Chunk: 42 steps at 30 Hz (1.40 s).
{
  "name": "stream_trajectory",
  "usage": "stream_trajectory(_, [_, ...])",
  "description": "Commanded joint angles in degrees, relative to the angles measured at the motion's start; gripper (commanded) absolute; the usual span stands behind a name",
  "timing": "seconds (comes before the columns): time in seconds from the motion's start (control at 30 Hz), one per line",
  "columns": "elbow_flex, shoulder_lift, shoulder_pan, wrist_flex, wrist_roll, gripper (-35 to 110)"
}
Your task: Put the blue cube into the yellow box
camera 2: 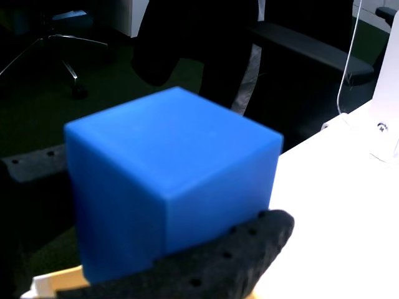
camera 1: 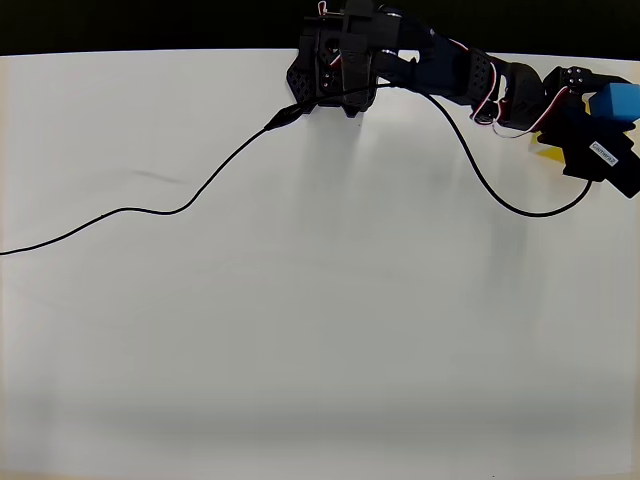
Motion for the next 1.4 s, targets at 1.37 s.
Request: stream_trajectory(1.37, [-19.3, 0.7, 6.9, 12.8, -2.5, 20])
